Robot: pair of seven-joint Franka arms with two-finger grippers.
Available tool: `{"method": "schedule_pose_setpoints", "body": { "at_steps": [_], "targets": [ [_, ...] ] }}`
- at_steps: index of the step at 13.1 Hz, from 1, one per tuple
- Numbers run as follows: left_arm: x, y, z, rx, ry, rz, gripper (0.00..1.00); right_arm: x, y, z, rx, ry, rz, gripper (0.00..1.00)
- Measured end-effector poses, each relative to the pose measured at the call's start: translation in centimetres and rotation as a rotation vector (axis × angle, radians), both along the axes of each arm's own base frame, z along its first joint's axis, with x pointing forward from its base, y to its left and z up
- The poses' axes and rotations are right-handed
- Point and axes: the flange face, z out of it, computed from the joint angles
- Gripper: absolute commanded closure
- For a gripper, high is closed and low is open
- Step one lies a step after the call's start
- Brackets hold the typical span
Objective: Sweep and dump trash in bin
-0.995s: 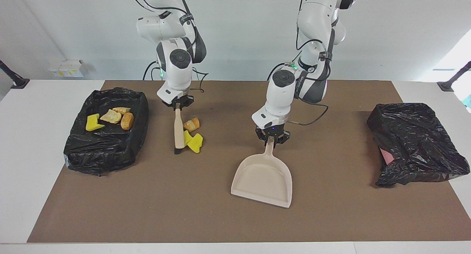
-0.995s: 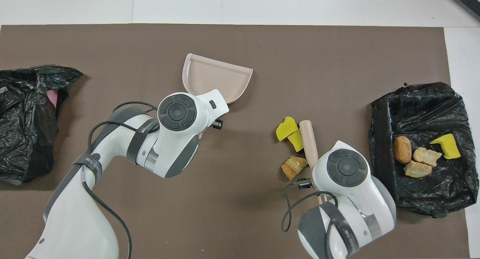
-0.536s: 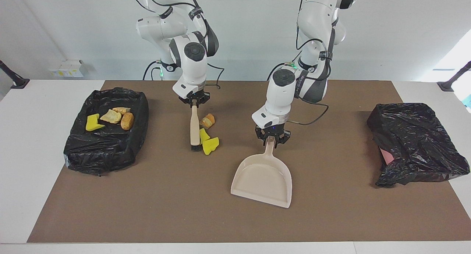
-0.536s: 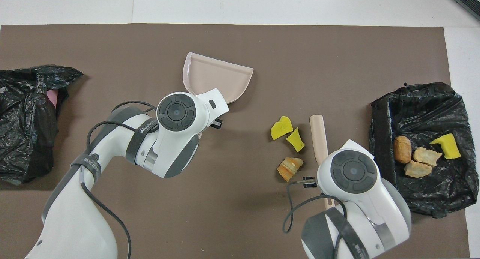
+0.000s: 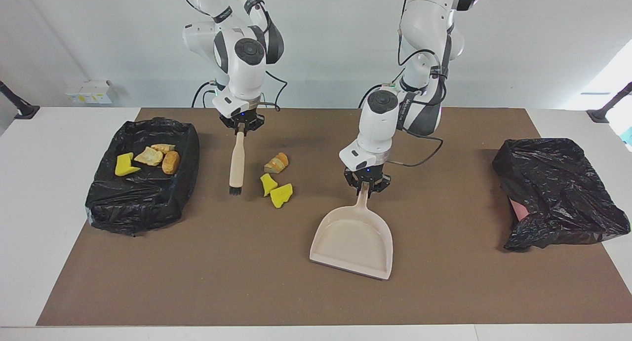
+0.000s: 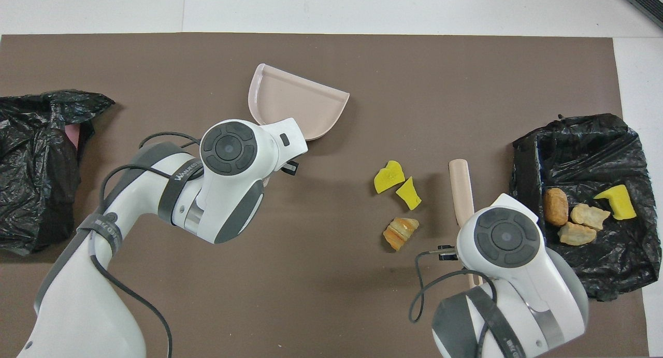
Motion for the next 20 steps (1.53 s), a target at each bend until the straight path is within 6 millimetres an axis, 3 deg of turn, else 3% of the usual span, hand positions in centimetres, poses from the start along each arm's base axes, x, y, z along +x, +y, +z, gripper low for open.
{"method": "schedule_pose_setpoints", "body": {
  "at_steps": [4,7,11,15,20],
  "targets": [
    [1.0,4.4,2.5,0.066,0.029,-0.260,1.00,-1.0,0.1,-2.6,0.000,0.059,0.000,1.00],
    [1.5,6.4,3.5,0.153,0.051,-0.522,1.00,-1.2,2.3,-4.8,0.031,0.087,0.032,1.00],
    [1.6,8.1,3.1,0.208,0.118,-0.884,1.00,-1.8,5.9,-6.6,0.101,0.087,0.060,1.00],
    [-0.2,7.6,2.0,0.220,0.158,-1.151,1.00,-2.8,10.3,-8.3,0.153,0.058,0.075,1.00],
    [-6.4,3.3,-0.8,0.215,0.106,-1.221,1.00,-2.3,15.8,-7.1,0.308,0.064,0.028,1.00]
  ]
}}
